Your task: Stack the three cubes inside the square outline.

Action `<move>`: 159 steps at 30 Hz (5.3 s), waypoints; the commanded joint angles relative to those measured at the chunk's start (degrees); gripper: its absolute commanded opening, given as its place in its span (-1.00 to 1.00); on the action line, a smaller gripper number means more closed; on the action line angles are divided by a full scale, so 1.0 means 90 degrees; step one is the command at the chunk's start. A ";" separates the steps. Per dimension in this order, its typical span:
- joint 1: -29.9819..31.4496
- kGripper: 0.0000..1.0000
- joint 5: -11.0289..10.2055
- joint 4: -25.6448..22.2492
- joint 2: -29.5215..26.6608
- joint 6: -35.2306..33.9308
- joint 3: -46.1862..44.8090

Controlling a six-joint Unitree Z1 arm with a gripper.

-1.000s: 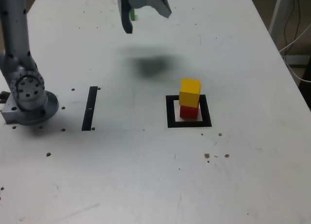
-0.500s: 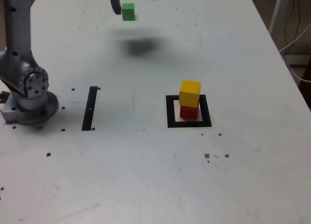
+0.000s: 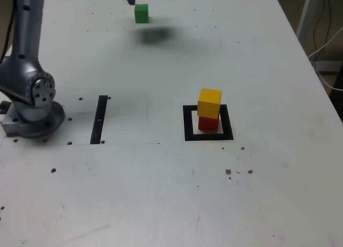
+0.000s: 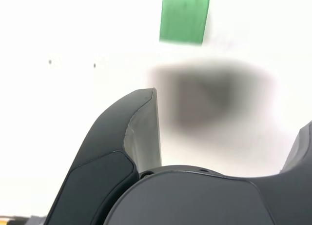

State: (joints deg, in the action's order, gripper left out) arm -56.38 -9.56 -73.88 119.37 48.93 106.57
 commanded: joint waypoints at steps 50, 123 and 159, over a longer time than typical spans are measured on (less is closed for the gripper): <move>-0.0551 0.39 -0.0432 -0.1427 0.2311 0.0849 0.2473; 0.2183 -0.52 0.0504 -0.1349 0.0280 -0.0558 0.0562; 0.6008 -0.52 0.0918 -0.1583 -0.1122 -0.3514 -0.0614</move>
State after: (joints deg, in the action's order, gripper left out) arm -2.53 -1.47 -87.86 109.30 17.62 100.98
